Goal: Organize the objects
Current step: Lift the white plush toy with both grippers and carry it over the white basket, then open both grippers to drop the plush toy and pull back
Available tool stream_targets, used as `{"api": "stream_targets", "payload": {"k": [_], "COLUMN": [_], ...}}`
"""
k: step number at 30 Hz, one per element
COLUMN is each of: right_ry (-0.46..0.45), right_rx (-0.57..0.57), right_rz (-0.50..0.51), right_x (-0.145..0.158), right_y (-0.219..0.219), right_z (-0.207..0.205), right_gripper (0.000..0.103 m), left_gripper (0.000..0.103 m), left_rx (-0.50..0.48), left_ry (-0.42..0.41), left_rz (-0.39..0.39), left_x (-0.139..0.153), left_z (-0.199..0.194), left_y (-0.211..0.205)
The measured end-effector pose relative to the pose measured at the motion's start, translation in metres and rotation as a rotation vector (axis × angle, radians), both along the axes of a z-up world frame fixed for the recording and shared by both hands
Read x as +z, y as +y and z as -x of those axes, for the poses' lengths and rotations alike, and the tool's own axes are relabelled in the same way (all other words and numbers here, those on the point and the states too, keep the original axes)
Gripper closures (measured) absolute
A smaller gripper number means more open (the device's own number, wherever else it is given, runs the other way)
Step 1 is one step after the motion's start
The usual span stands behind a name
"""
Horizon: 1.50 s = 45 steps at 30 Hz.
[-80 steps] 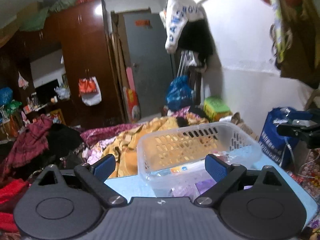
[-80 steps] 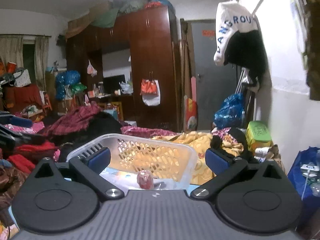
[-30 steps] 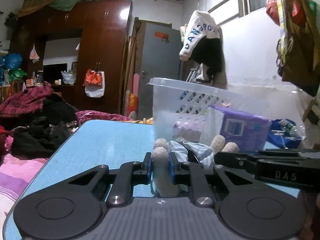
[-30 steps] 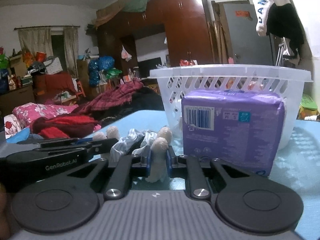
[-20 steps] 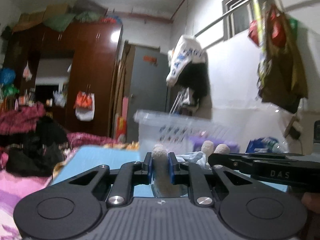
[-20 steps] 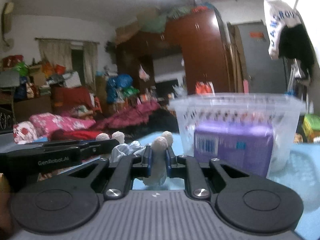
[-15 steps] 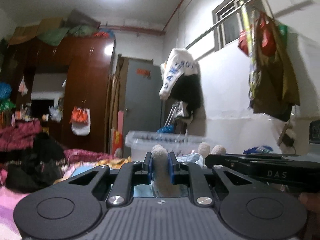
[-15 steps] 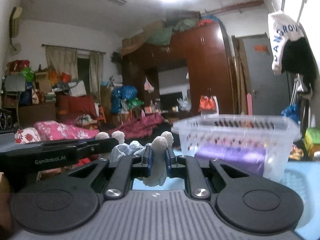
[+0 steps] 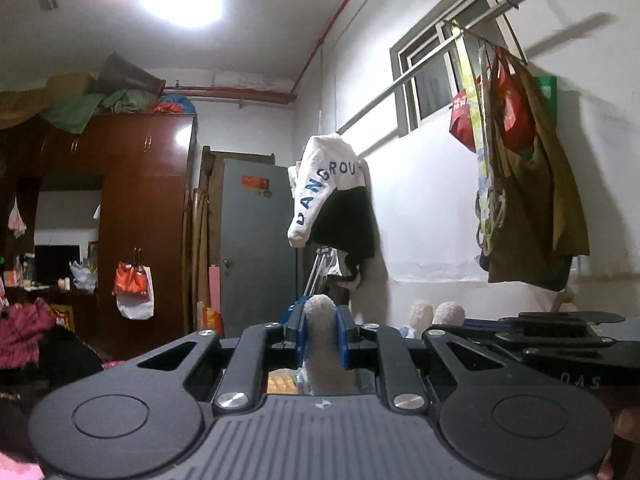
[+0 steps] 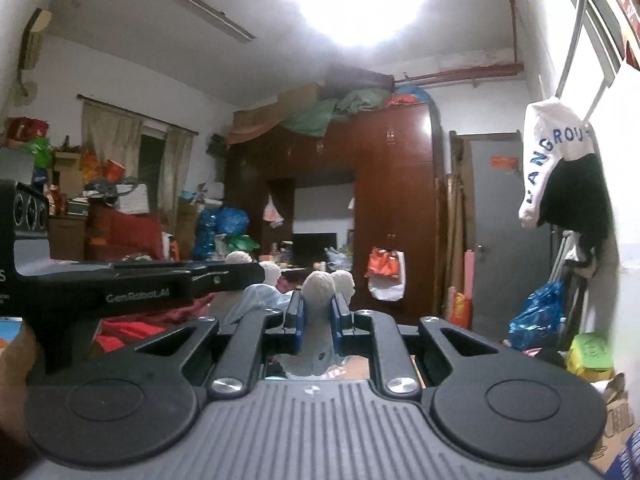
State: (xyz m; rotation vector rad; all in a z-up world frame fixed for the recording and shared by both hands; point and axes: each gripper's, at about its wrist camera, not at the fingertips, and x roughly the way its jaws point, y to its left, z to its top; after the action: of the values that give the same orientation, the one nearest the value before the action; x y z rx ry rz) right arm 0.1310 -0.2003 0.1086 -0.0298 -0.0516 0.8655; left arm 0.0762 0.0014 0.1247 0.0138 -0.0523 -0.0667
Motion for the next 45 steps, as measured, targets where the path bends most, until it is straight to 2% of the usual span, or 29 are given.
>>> {"api": "stream_targets", "payload": {"k": [7, 11, 17, 21, 25, 28, 37, 43, 44, 45], "right_ry": [0.008, 0.023, 0.056, 0.134, 0.196, 0.235, 0.339, 0.375, 0.371, 0.360], "right_rx": [-0.052, -0.097, -0.146, -0.174, -0.154, -0.135, -0.085, -0.055, -0.060, -0.076], "right_rz": [0.023, 0.049, 0.110, 0.189, 0.217, 0.244, 0.306, 0.326, 0.324, 0.314], "right_x": [0.002, -0.001, -0.021, -0.041, -0.057, -0.057, -0.053, -0.050, -0.049, -0.048], "right_y": [0.012, 0.015, 0.029, 0.042, 0.040, 0.038, 0.035, 0.031, 0.031, 0.029], "right_z": [-0.033, -0.057, -0.104, -0.125, -0.129, -0.132, -0.145, -0.149, -0.149, -0.149], "right_gripper": [0.088, 0.088, 0.088, 0.088, 0.088, 0.088, 0.087, 0.085, 0.074, 0.065], "left_gripper": [0.084, 0.084, 0.084, 0.085, 0.085, 0.085, 0.085, 0.082, 0.081, 0.070], "left_rx": [-0.003, 0.015, 0.051, 0.092, 0.101, 0.098, 0.081, 0.064, 0.067, 0.075], "left_ry": [0.037, 0.077, 0.238, 0.354, 0.426, 0.465, 0.540, 0.545, 0.523, 0.496], "left_rz": [-0.031, -0.047, -0.045, -0.044, -0.062, -0.072, -0.082, -0.063, -0.063, -0.068], "left_x": [0.017, 0.016, -0.012, -0.033, -0.047, -0.053, -0.064, -0.066, -0.064, -0.062], "left_z": [-0.049, -0.092, -0.162, -0.189, -0.192, -0.192, -0.200, -0.197, -0.194, -0.191], "left_y": [-0.008, -0.008, -0.003, 0.001, 0.008, 0.009, 0.013, 0.019, 0.019, 0.018]}}
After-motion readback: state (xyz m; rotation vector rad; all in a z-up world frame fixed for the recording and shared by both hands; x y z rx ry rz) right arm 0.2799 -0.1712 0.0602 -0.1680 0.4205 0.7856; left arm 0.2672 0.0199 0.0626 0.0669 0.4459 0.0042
